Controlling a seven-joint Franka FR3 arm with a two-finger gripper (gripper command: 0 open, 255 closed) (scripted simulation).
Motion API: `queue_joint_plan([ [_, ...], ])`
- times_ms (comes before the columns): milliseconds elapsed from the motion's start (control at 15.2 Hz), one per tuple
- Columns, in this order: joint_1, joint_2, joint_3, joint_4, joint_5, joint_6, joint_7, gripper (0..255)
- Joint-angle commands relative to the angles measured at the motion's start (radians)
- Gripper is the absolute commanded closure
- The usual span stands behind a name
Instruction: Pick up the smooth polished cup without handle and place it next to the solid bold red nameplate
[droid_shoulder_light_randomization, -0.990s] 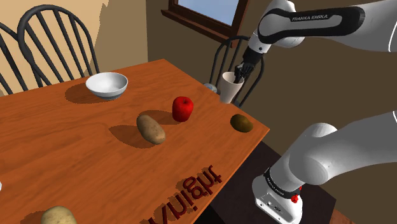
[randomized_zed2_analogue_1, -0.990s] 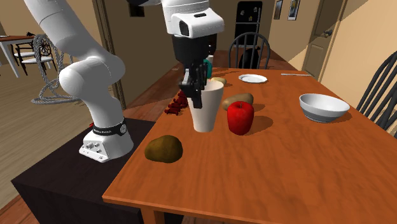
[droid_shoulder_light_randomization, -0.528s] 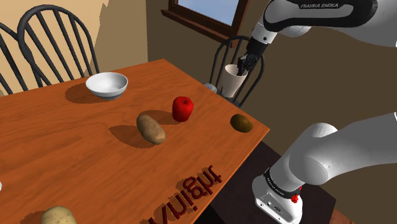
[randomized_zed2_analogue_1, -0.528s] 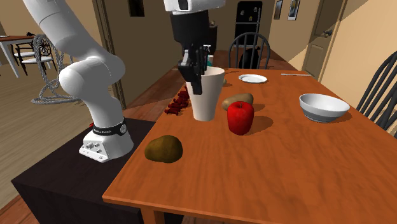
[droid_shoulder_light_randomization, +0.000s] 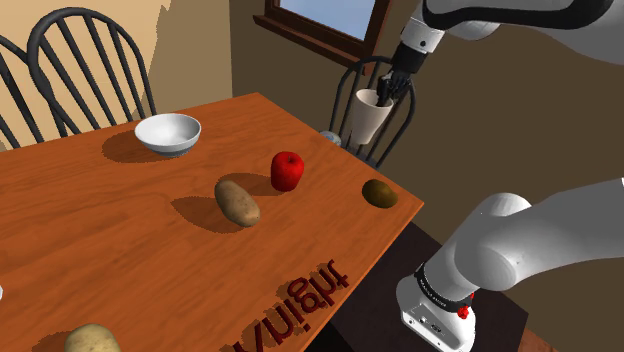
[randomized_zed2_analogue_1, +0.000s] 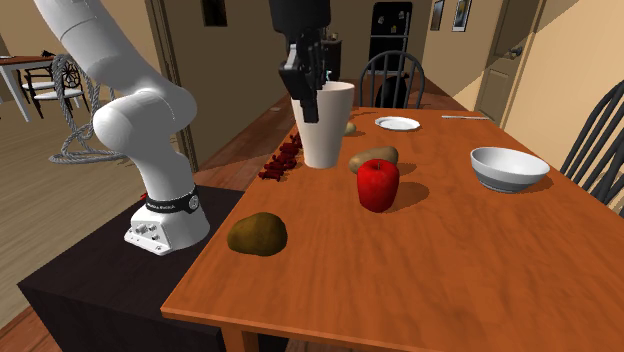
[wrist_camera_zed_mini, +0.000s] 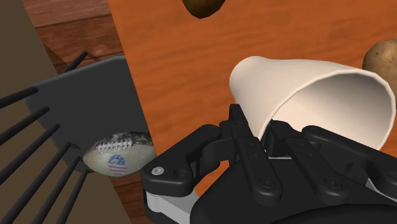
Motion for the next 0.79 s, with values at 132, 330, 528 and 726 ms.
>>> queue_joint_plan([
  [132,0.013,-0.079,0.072,-0.063,0.012,-0.012,0.085,255],
  [330,0.029,-0.138,0.135,-0.113,0.033,-0.016,0.156,255],
  [528,0.049,-0.188,0.199,-0.154,0.061,-0.021,0.228,255],
  [726,0.073,-0.228,0.264,-0.184,0.095,-0.024,0.3,255],
])
